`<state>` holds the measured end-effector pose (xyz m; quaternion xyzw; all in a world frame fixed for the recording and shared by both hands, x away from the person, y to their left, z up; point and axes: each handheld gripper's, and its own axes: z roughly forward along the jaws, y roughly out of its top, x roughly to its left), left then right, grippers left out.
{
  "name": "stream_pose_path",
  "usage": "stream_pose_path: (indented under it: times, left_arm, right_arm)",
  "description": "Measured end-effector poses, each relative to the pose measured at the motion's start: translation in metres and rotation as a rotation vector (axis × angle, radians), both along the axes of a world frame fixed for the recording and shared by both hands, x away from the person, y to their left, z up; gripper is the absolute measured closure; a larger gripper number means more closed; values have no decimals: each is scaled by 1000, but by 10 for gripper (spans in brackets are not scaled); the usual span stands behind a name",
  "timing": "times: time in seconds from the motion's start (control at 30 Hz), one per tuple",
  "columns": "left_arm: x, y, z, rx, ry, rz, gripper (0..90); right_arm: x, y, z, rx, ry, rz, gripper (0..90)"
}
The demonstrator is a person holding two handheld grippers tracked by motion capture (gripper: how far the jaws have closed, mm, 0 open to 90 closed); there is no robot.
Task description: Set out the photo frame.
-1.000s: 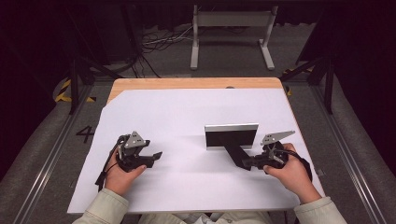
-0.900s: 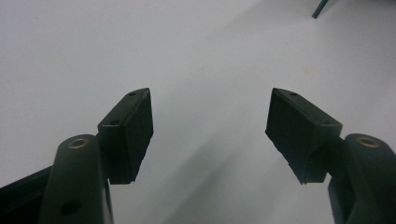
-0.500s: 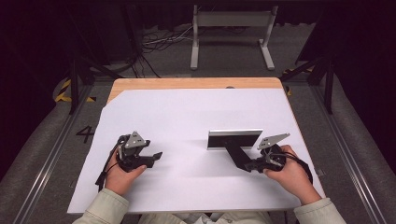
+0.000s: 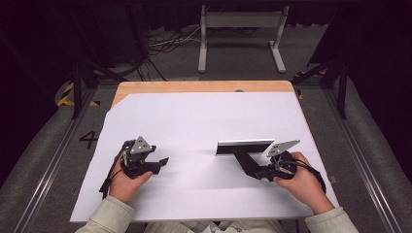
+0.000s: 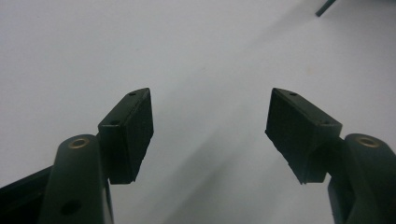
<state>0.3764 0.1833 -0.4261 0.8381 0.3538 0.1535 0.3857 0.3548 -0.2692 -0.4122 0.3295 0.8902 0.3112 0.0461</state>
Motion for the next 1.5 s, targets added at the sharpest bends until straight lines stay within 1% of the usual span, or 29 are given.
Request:
stream_pose_path:
  times: [0.07, 0.1, 0.17, 0.2, 0.23, 0.27, 0.37, 0.4, 0.43, 0.47, 0.53, 0.6, 0.7, 0.77, 0.83, 0.93, 1.0, 1.03, 1.07, 1.13, 1.17, 1.23, 1.27, 1.33, 1.37, 1.43, 1.47, 1.5]
  left_arm:
    - [1, 0, 0, 0, 8, 13, 348]
    - [1, -1, 0, -6, 14, 12, 354]
    - [1, -2, 1, -7, 14, 7, 359]
    - [1, -4, 3, -19, 9, -2, 371]
    - [1, -4, 3, -19, 9, -2, 372]
    - [0, -6, 6, -35, -1, -1, 372]
    - [-1, -9, 13, -47, -24, -7, 386]
    - [-1, -9, 13, -47, -24, -7, 392]
    - [-2, -11, 16, -71, -39, -14, 395]
    - [-2, -12, 17, -79, -55, -15, 395]
    - [-2, -14, 19, -99, -59, -31, 422]
    - [-1, -15, 19, -97, -65, -36, 423]
    - [-1, -19, 20, -110, -41, -59, 448]
    - [0, -22, 20, -103, -51, -61, 454]
    - [1, -25, 20, -125, -49, -88, 507]
    - [3, -33, 20, -118, -57, -116, 560]
    - [6, -37, 21, -139, -49, -139, 583]
    - [7, -40, 21, -156, -52, -145, 591]
    - [8, -42, 22, -172, -44, -154, 596]
    - [11, -44, 23, -201, -53, -178, 633]
    - [12, -46, 23, -222, -53, -184, 651]
    - [14, -49, 24, -249, -59, -197, 681]
    - [15, -50, 24, -254, -73, -201, 695]
    - [16, -52, 24, -261, -77, -204, 711]
    - [20, -56, 23, -272, -71, -213, 726]
    - [21, -60, 23, -270, -56, -208, 744]
    - [23, -62, 23, -265, -59, -208, 752]
    - [24, -66, 22, -271, -47, -213, 756]
  right_arm:
    - [-1, -1, 1, 11, -1, -12, 740]
    - [-2, -2, 2, 16, -4, -16, 731]
    - [-2, -3, 3, 21, -12, -19, 722]
    - [-3, -6, 6, 31, -22, -30, 704]
    - [-4, -8, 7, 38, -25, -36, 698]
    - [-5, -10, 9, 46, -34, -42, 697]
    - [-6, -16, 15, 84, -48, -61, 693]
    - [-6, -16, 15, 84, -48, -61, 693]
    - [-8, -20, 21, 113, -68, -71, 693]
    - [-9, -21, 23, 115, -76, -75, 693]
    - [-11, -23, 28, 129, -94, -83, 693]
    - [-13, -25, 30, 135, -101, -87, 693]
    - [-17, -29, 34, 128, -120, -94, 707]
    - [-19, -32, 36, 129, -129, -104, 725]
    - [-20, -36, 38, 133, -133, -112, 747]
    - [-22, -41, 42, 135, -137, -125, 803]
    - [-23, -43, 43, 138, -140, -131, 818]
    - [-24, -44, 43, 137, -141, -137, 821]
    - [-24, -45, 43, 139, -140, -140, 825]
    - [-25, -47, 43, 140, -140, -147, 834]
    - [-25, -48, 43, 140, -142, -149, 835]
    - [-25, -49, 43, 139, -141, -154, 839]
    - [-25, -50, 44, 140, -142, -159, 842]
    - [-25, -50, 44, 140, -143, -160, 843]
    - [-25, -52, 43, 139, -142, -165, 845]
    - [-24, -52, 43, 139, -140, -170, 846]
    - [-24, -52, 43, 138, -139, -171, 846]
    - [-24, -52, 42, 138, -138, -172, 846]
